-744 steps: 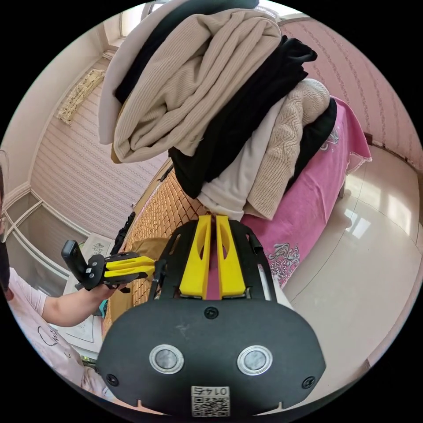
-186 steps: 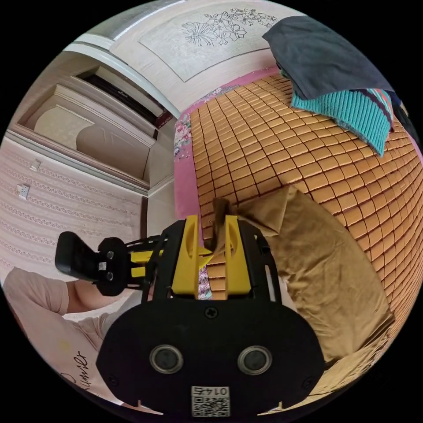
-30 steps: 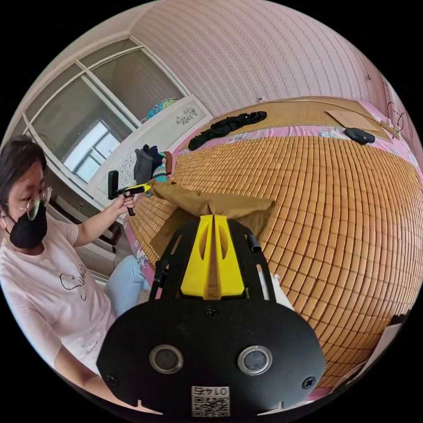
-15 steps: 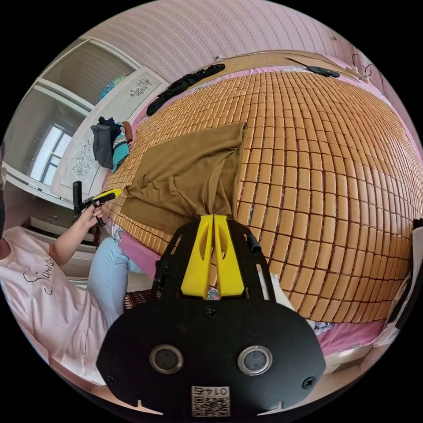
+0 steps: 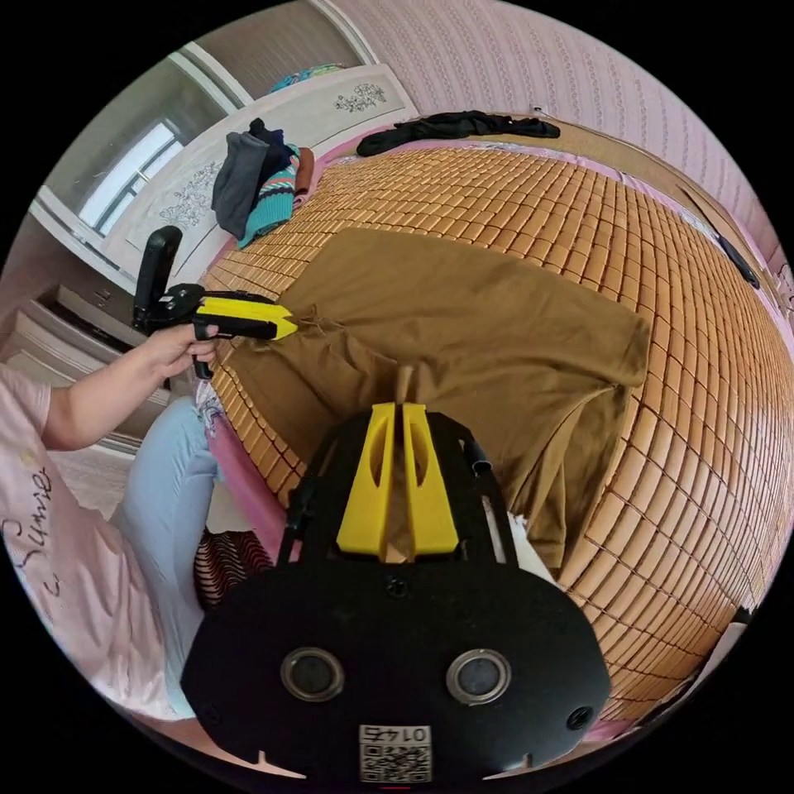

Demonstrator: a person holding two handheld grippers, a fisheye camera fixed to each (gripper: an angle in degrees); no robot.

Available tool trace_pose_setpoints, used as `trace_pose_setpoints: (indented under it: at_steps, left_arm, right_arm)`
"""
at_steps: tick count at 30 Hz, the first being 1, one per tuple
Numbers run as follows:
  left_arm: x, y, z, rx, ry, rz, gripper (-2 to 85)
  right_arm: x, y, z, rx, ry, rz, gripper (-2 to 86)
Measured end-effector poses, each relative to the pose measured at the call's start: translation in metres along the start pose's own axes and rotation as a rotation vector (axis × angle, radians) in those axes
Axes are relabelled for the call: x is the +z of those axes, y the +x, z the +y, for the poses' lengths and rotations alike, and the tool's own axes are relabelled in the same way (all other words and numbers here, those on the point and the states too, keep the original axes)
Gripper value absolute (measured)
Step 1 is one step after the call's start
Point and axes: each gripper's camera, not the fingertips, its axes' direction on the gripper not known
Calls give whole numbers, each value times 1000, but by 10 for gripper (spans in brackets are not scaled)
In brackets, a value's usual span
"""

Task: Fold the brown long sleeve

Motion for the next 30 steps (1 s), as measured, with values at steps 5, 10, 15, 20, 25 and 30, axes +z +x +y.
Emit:
trace_pose_setpoints:
  at_steps: [5, 10, 15, 20, 25, 30]
  left_arm:
    - [-26, 21, 42, 74, 18, 81, 6]
    - [-40, 41, 83, 53, -40, 5, 38]
    - [-54, 47, 82, -68, 18, -64, 62]
    - [-36, 71, 60, -77, 30, -97, 73]
    - [-2, 84, 62, -109, -65, -139, 67]
    - [-13, 92, 76, -116, -48, -117, 47]
  right_arm:
    - [-18, -17, 42, -56, -73, -72, 7]
    - [-31, -17, 78, 92, -91, 21, 16]
    - [-51, 4, 99, 392, 52, 191, 92]
    - [-37, 28, 103, 595, 121, 124, 127]
    - [-37, 27, 116, 545, 57, 186, 7]
    - [-44, 32, 133, 529, 25, 100, 1]
